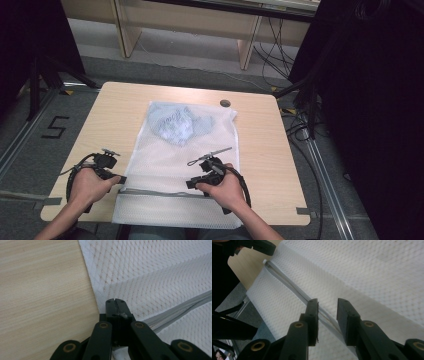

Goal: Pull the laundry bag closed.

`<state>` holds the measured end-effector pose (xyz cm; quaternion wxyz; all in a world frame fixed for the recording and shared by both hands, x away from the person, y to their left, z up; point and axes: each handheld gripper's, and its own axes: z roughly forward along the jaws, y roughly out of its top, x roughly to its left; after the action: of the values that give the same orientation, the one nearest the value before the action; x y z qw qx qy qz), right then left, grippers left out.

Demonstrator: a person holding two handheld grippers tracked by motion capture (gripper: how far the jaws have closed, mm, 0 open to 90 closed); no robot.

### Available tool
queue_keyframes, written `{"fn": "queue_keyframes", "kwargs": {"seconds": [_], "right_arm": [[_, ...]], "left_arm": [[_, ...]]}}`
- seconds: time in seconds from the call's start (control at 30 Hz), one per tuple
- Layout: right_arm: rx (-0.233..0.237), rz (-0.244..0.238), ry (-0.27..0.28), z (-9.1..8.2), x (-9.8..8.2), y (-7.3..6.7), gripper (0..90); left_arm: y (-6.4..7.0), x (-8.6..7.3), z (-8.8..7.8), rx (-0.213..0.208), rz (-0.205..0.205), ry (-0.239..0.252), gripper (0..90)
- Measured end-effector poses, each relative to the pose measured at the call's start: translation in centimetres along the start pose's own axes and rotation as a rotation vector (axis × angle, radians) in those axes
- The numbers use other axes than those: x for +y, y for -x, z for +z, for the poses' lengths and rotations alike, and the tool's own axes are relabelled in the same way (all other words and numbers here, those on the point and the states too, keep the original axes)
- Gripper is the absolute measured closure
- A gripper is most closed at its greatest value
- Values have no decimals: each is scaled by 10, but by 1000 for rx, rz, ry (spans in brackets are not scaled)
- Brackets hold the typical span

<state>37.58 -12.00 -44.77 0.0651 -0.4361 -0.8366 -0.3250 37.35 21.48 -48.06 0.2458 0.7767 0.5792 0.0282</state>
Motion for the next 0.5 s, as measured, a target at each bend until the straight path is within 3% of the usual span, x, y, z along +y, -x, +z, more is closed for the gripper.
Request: {"fn": "queue_keyframes", "kwargs": {"seconds": [0.2, 0.27, 0.33, 0.37, 0.4, 0.5], "right_arm": [[13, -25, -19, 14, 6, -10, 708], [20, -32, -32, 21, 9, -16, 708], [28, -41, -34, 25, 11, -19, 709], [28, -41, -34, 25, 11, -19, 709], [25, -25, -45, 26, 12, -21, 711], [41, -39, -32, 33, 16, -27, 716]], "left_arm": [[-2, -1, 1, 2, 6, -31, 898], [-6, -1, 0, 1, 28, -62, 898], [-5, -1, 1, 4, 20, -59, 898], [-8, -1, 0, 0, 44, -89, 898], [-7, -2, 1, 0, 36, -91, 898], [-8, -2, 1, -1, 34, -105, 898]]}}
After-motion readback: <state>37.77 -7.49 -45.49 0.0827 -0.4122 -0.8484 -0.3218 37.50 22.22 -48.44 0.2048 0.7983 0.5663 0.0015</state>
